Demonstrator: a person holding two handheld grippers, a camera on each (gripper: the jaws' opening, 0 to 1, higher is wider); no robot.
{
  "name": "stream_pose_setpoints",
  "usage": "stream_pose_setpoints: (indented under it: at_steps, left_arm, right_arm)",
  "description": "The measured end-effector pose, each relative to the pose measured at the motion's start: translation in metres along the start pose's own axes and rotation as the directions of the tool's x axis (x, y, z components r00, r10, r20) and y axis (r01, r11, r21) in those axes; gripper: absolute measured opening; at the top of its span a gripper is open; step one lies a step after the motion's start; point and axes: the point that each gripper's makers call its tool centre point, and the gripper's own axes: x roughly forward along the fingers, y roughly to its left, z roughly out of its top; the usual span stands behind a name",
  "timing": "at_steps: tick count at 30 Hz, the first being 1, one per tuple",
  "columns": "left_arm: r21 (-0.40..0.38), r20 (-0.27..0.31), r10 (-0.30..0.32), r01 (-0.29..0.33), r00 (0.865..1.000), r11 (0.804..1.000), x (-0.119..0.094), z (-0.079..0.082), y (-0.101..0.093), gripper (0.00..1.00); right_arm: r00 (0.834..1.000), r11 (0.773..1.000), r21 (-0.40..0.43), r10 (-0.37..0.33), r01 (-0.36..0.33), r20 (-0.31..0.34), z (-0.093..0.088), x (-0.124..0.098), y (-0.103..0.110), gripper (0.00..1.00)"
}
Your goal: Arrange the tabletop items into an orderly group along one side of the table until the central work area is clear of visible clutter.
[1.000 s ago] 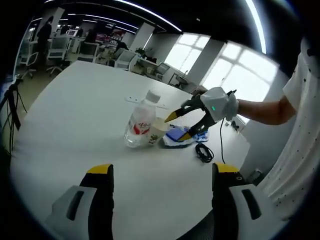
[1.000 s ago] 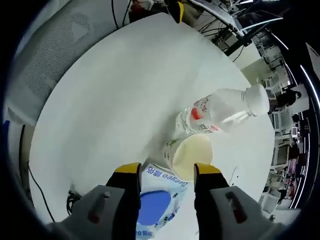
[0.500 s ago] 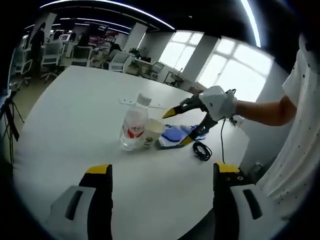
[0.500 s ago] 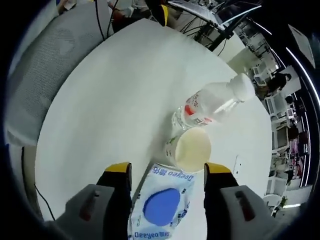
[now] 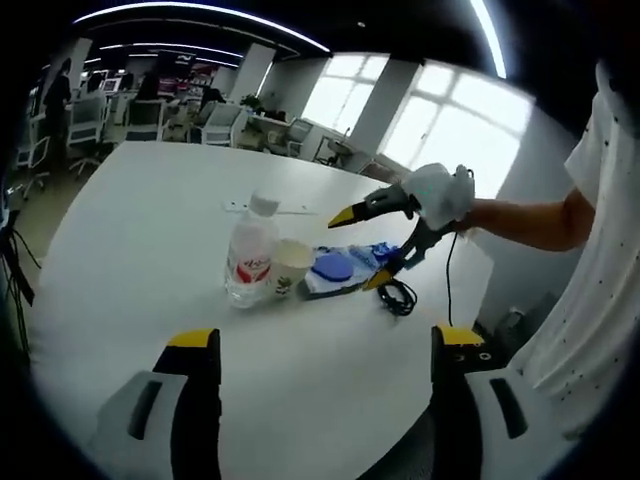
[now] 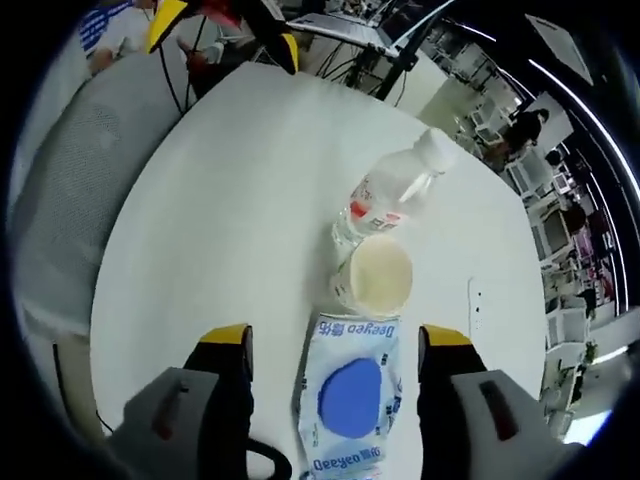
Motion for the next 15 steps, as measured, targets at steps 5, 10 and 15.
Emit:
stream_pose_setpoints:
  at_steps: [5,10,15]
  left_arm:
    - [0.024,-0.003,-0.013,0.013,1.000,1.000,0.003,0.003,-0.007,0.91]
    - [0.054,-0.012,-0.026,0.027,1.000,0.998,0.005,0.005,-0.015,0.91]
    - [0.092,-0.018,-0.039,0.040,0.999,0.995,0.007,0.007,-0.021,0.92]
  right_arm:
    - [0.999,0.997,0.074,-0.034,0.033,0.015,-0.008,-0.014,0.001,0.69]
    - [0.998,0.987,0.150,-0.065,0.061,0.021,-0.019,-0.027,0.007,0.69]
    - [0.995,0.971,0.221,-0.096,0.090,0.019,-0.034,-0.042,0.014,0.70]
